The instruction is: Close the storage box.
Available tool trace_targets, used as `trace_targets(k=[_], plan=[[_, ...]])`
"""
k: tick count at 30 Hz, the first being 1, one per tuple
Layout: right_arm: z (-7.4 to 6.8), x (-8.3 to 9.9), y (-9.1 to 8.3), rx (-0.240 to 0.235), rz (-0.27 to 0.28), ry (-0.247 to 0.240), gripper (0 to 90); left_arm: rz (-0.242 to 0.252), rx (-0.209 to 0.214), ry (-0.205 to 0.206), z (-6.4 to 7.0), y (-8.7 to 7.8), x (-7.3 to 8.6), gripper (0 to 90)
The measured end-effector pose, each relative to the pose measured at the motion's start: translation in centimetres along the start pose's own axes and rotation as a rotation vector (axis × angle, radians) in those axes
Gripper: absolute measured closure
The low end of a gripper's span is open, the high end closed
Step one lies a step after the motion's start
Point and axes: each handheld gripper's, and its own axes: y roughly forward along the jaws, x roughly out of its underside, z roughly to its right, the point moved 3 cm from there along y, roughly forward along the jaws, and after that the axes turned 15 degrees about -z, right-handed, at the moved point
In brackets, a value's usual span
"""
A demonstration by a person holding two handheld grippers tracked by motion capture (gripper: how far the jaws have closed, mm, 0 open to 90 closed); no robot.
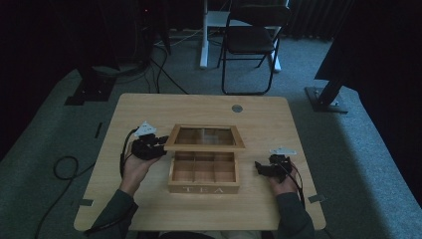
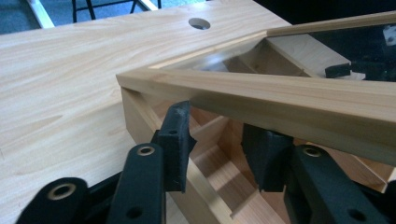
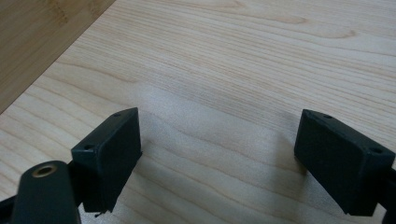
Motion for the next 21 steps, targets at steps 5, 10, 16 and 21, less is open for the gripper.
trace_targets(k=[5,10,16,21], plan=[[0.0,0.0,0.0,0.000,0.001,0.000,14.3,0.001,0.008,-0.012,0.0,0.2,0.5,65.5],[0.0,0.0,0.0,0.001,0.000,-0.001,14.3,-0.006,0.003,-0.032,-0.1,0.4,1.1,65.6],[0.0,0.0,0.0,0.000,0.000,-0.002,14.3,-0.013,0.004,-0.052,-0.3,0.8,1.8,64.6],[0.0,0.0,0.0,0.000,0.000,-0.002,14.3,-0.015,0.005,-0.054,-0.2,1.1,2.0,64.7]])
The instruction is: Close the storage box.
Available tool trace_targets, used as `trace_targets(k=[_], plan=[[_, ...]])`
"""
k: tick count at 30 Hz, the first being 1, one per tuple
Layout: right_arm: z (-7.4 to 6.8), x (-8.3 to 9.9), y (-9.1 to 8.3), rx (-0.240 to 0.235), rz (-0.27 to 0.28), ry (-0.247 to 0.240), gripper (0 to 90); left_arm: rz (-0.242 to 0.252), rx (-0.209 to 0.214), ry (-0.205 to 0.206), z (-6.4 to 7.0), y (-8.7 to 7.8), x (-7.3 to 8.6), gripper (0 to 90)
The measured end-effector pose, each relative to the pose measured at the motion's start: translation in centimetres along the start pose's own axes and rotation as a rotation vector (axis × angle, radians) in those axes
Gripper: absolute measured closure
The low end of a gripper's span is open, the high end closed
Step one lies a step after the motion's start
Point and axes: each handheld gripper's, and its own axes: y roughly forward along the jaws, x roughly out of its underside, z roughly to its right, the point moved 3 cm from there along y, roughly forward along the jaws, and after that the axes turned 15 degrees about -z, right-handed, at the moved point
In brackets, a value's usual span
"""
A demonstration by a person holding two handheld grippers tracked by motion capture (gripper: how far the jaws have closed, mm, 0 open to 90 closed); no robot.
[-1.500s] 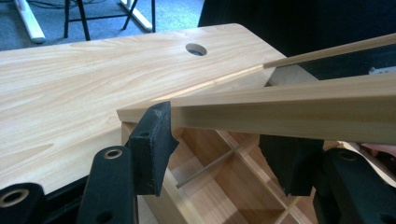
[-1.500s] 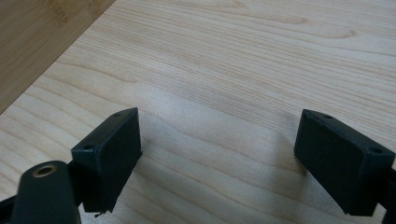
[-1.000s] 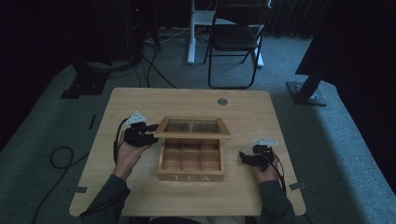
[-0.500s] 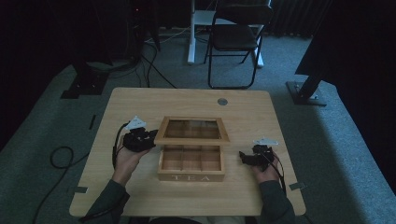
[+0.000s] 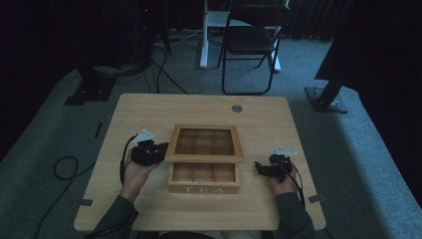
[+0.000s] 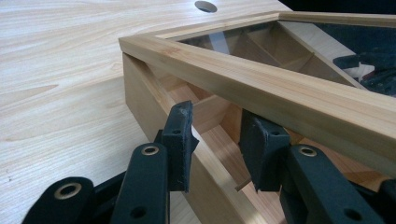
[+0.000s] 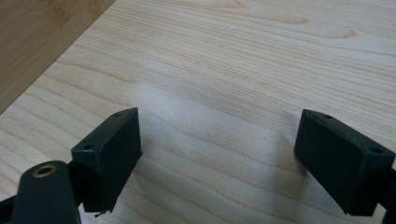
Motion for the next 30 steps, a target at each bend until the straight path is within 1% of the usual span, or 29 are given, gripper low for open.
trace_targets(k=[6,30], plan=[[0.0,0.0,0.0,0.000,0.000,0.000,14.3,0.016,0.010,-0.012,0.0,0.1,0.2,64.9],[0.0,0.0,0.0,0.000,0.000,0.000,14.3,0.047,0.014,-0.040,0.0,0.8,1.4,63.6]])
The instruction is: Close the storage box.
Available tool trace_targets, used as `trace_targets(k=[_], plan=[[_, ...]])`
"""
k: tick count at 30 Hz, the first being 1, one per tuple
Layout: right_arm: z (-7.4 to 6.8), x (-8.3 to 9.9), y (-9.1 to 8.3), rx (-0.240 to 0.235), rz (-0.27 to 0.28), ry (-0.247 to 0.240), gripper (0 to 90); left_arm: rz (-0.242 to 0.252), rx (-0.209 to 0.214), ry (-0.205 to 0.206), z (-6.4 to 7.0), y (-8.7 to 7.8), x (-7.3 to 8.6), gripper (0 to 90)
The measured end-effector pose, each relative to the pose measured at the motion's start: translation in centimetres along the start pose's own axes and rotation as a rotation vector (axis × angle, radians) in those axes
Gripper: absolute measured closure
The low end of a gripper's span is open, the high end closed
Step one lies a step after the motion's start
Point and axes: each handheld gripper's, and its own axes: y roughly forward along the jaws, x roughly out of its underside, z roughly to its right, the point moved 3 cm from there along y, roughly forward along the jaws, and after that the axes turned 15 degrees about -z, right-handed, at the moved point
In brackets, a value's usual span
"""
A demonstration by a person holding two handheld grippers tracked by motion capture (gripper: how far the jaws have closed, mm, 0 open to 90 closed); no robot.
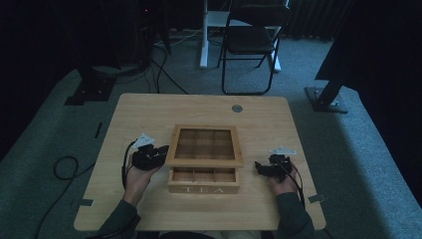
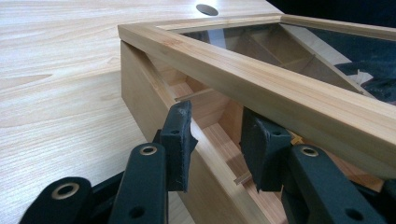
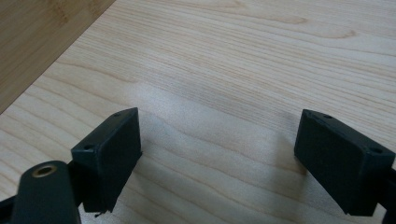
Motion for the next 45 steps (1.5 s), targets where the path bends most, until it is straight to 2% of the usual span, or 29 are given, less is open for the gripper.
trace_targets(k=[23,41,45], plan=[[0.0,0.0,0.0,-0.001,0.000,0.001,14.3,0.024,0.004,-0.020,0.1,0.4,1.1,62.4],[0.0,0.0,0.0,0.000,0.000,0.000,14.3,0.012,-0.001,-0.026,0.1,0.8,1.9,61.4],[0.0,0.0,0.0,0.000,0.000,0.000,14.3,0.003,-0.017,-0.024,0.1,1.0,2.1,61.3]])
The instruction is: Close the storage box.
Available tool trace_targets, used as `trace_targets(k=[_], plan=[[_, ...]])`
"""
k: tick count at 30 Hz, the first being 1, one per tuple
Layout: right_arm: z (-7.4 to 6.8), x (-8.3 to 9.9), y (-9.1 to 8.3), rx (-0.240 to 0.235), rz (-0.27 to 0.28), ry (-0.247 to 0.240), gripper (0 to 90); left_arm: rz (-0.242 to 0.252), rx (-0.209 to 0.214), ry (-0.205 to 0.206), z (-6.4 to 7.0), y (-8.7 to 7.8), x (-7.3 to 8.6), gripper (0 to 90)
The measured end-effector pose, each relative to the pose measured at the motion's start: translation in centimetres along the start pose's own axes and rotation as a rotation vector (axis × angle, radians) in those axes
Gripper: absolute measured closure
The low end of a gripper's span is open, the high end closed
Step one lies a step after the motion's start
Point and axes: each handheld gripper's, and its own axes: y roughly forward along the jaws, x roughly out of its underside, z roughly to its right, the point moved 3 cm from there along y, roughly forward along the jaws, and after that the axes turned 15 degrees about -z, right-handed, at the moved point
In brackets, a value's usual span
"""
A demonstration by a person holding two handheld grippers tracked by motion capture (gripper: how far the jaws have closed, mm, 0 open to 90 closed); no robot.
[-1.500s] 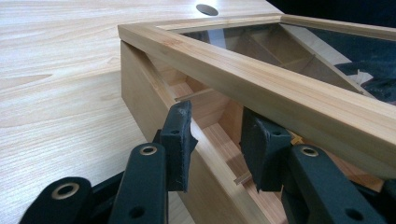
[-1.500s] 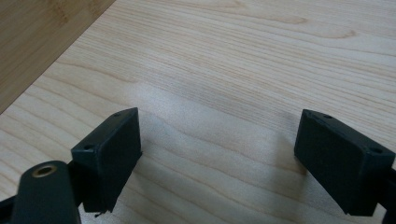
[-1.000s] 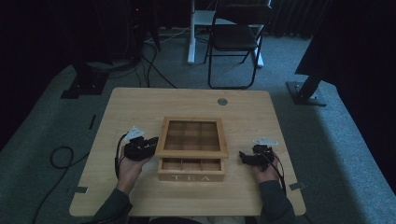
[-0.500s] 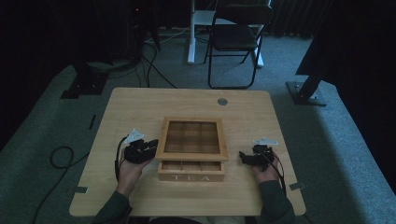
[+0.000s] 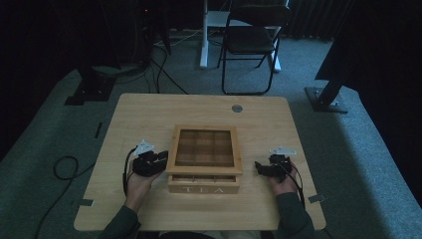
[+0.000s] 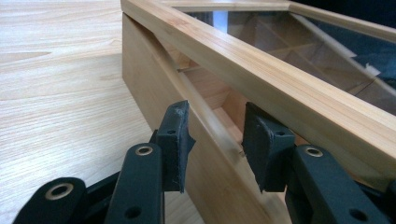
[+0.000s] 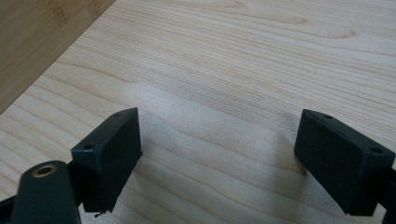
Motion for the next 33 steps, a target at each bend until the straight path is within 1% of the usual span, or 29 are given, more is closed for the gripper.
trace_targets(k=[8,16,21,25,29,33], plan=[[0.0,0.0,0.0,0.001,0.000,0.001,14.3,-0.002,0.006,-0.005,-0.1,0.1,0.2,60.5],[0.0,-0.1,0.0,0.002,0.001,0.001,14.3,0.004,-0.009,-0.007,-0.3,0.0,0.3,60.4],[0.0,-0.1,0.1,0.001,0.001,0.003,14.3,0.006,-0.008,-0.013,-0.3,-0.1,0.4,60.4],[0.0,-0.1,0.1,0.002,0.002,0.002,14.3,0.010,-0.010,-0.022,-0.3,-0.3,0.6,60.5],[0.0,-0.2,0.1,0.003,0.001,0.003,14.3,0.010,-0.002,-0.035,-0.4,-0.5,0.9,60.6],[0.0,-0.2,0.1,0.002,0.001,0.003,14.3,0.009,0.000,-0.036,-0.3,-0.7,1.1,60.9]])
